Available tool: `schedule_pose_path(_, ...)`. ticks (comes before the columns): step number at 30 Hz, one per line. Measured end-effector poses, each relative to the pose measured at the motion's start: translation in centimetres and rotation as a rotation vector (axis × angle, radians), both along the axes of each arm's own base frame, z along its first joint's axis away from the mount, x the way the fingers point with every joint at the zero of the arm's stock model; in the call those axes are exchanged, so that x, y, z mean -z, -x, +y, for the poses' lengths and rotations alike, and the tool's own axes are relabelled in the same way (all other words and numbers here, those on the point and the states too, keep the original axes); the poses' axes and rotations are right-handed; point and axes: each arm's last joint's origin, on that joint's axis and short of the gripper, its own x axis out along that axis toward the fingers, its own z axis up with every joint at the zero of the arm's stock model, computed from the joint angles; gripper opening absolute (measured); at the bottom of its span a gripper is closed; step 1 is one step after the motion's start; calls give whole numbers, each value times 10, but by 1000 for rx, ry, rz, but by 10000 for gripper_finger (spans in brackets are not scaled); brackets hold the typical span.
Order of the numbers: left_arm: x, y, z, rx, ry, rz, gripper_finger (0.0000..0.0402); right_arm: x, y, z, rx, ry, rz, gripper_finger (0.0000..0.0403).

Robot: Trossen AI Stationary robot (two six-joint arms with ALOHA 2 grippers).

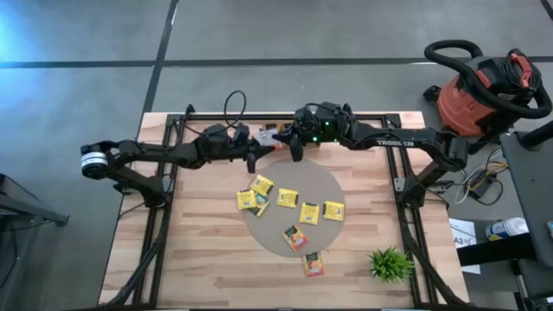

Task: Pick & Place Tea
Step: Put the white tea bag into the right compartment of the wooden organizer

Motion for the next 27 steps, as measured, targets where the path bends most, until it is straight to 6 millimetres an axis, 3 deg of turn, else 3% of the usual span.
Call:
schedule_pose_path(6, 5, 0, 1, -29, -48, 81, 10, -4, 4, 1, -68, 159, 209, 42)
schedule_pose_path(13, 15, -3, 3, -7, -218, 260, 9, -33, 12, -4, -158, 319, 458, 105)
schedule_pose_path(18, 18, -26, 11, 15, -331, 314, 9, -46, 8, -14, -192, 347, 539, 123)
schedule_pose_path(27, 20, -69, 26, 56, -425, 420, 14, -45, 4, -16, -250, 316, 660, 123)
